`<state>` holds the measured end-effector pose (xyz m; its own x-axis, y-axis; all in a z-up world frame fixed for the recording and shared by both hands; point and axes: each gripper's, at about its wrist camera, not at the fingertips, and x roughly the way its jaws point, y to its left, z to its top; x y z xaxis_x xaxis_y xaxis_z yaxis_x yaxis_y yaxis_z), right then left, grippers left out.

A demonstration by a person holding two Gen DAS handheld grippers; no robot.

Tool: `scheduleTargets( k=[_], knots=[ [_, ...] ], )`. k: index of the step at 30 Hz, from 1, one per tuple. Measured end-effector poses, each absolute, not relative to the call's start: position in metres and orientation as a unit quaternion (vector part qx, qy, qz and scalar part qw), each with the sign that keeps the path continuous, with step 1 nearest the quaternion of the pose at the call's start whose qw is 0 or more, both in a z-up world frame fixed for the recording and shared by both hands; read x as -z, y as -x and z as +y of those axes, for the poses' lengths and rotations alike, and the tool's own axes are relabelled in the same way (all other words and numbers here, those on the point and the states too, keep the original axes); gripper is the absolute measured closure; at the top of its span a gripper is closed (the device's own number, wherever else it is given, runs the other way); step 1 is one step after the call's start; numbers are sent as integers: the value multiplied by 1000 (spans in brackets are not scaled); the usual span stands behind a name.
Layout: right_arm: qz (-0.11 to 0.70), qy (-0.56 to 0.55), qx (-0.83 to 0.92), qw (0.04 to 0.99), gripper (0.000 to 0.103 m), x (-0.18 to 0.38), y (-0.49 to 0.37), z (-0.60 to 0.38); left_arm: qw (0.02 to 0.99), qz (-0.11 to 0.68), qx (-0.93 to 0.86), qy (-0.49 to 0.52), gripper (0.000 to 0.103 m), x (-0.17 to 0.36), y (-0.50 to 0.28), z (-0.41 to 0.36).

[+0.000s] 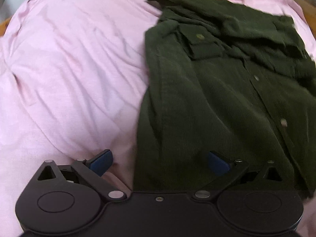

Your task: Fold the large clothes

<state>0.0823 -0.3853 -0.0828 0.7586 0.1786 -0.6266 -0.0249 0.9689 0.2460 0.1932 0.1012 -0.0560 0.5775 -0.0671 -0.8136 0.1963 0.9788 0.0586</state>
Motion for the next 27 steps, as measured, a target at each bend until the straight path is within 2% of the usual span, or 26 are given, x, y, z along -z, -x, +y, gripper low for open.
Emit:
scheduleTargets(
  k=[2, 6, 7, 8, 10, 11, 12, 13, 14, 15, 18, 20, 23, 25, 27],
  knots=[
    [339, -100, -42, 934, 20, 81, -80, -383, 880, 458, 85, -92, 10, 57, -185, 94],
    [333, -89, -38, 938, 21, 80, -76, -383, 878, 450, 86, -137, 24, 64, -169, 88],
    [334, -82, -34, 939, 22, 81, -78, -382, 879, 447, 89, -139, 32, 64, -167, 89],
    [335, -75, -31, 939, 28, 83, -79, -380, 880, 446, 92, -136, 38, 63, -165, 90],
    [340, -65, -30, 938, 45, 88, -84, -378, 881, 446, 88, -129, 67, 59, -163, 90],
    [345, -56, -23, 937, 70, 90, -86, -376, 882, 445, 79, -130, 73, 56, -162, 89],
    [347, -55, -23, 936, 84, 91, -87, -377, 882, 445, 76, -133, 86, 53, -162, 88],
    [345, -63, -27, 936, 87, 90, -87, -378, 883, 445, 74, -134, 88, 49, -161, 87],
    [340, -75, -29, 937, 94, 88, -84, -380, 884, 443, 70, -130, 89, 45, -160, 87],
    [337, -91, -35, 936, 96, 85, -82, -383, 886, 443, 64, -125, 91, 42, -160, 86],
    [314, -200, -61, 926, 97, 68, -64, -407, 896, 437, 56, -59, 95, 16, -149, 97],
    [277, -267, -78, 920, 98, 42, -44, -427, 899, 429, 72, 58, 95, -19, -137, 124],
    [254, -275, -96, 922, 98, 1, -19, -442, 889, 402, 96, 198, 96, -60, -114, 162],
    [266, -261, -90, 924, 98, -17, -7, -449, 882, 397, 90, 236, 96, -68, -93, 179],
    [296, -262, -86, 914, 98, -18, 3, -459, 867, 420, 81, 257, 96, -55, -73, 192]
  ],
)
